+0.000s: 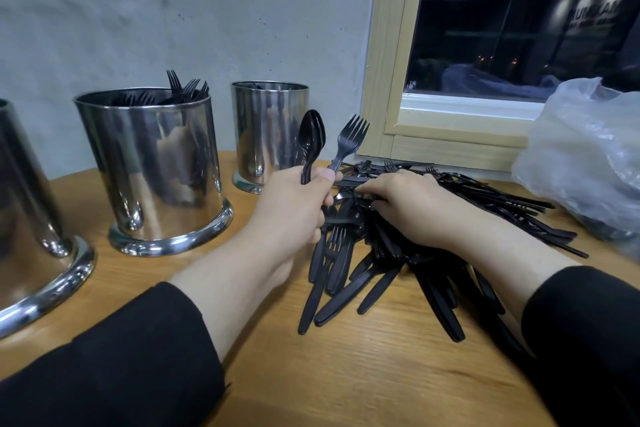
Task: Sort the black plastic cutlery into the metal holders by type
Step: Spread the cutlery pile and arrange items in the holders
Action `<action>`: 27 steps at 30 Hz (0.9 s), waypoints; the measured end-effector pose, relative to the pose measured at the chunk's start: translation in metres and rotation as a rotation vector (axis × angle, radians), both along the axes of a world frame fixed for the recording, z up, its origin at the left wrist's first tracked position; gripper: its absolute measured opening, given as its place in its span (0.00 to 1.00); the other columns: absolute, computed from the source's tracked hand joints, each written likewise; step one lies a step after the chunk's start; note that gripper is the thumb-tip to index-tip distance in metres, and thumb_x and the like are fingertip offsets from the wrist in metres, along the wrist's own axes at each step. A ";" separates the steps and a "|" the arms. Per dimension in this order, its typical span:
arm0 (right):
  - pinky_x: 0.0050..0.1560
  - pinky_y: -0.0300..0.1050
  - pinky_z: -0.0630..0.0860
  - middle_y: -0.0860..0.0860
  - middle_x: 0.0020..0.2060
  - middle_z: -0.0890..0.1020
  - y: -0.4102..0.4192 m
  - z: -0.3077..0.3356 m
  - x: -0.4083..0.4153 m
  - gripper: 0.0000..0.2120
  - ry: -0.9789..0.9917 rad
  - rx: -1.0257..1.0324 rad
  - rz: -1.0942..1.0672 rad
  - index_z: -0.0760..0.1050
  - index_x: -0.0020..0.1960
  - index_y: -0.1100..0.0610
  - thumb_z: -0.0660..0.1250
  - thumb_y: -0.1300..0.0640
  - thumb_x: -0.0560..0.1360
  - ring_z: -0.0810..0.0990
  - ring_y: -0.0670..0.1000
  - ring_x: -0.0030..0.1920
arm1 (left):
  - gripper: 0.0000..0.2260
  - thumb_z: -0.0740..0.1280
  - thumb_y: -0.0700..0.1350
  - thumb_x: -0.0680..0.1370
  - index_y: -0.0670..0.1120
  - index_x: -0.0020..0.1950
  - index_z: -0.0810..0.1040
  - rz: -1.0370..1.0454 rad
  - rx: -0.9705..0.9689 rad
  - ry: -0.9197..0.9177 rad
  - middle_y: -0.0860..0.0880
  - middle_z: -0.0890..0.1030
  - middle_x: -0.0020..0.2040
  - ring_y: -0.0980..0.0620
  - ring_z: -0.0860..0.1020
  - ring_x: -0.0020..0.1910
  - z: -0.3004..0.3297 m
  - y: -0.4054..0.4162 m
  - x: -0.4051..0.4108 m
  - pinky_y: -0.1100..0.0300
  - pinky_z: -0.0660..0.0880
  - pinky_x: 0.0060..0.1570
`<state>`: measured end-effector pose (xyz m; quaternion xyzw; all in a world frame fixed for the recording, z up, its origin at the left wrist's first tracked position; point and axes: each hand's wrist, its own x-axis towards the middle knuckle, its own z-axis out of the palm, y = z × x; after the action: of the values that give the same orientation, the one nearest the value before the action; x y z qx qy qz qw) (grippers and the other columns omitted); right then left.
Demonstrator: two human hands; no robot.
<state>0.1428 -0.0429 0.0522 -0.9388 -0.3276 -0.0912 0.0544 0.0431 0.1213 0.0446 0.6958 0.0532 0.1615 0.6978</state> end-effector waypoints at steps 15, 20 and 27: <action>0.53 0.47 0.74 0.45 0.46 0.80 -0.008 0.020 -0.010 0.09 0.089 0.194 0.062 0.76 0.43 0.41 0.66 0.56 0.78 0.78 0.49 0.48 | 0.09 0.61 0.45 0.86 0.48 0.58 0.81 0.012 -0.003 -0.002 0.48 0.78 0.40 0.57 0.63 0.24 0.001 0.000 -0.001 0.65 0.61 0.22; 0.34 0.31 0.69 0.45 0.35 0.80 -0.013 0.029 -0.010 0.06 0.053 0.369 0.029 0.79 0.47 0.45 0.67 0.56 0.79 0.77 0.44 0.35 | 0.09 0.61 0.44 0.86 0.47 0.59 0.81 0.009 0.011 -0.017 0.48 0.78 0.39 0.58 0.63 0.23 0.001 -0.001 -0.001 0.65 0.61 0.22; 0.39 0.38 0.75 0.48 0.34 0.84 -0.011 0.069 -0.033 0.02 0.031 0.944 0.141 0.82 0.46 0.53 0.72 0.58 0.77 0.77 0.43 0.34 | 0.08 0.61 0.44 0.86 0.49 0.61 0.78 0.022 0.036 -0.036 0.50 0.77 0.38 0.58 0.64 0.24 0.001 -0.001 -0.002 0.64 0.63 0.23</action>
<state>0.1097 -0.0542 0.1211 -0.7883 -0.3124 -0.2119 0.4859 0.0413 0.1198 0.0453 0.7044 0.0455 0.1827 0.6843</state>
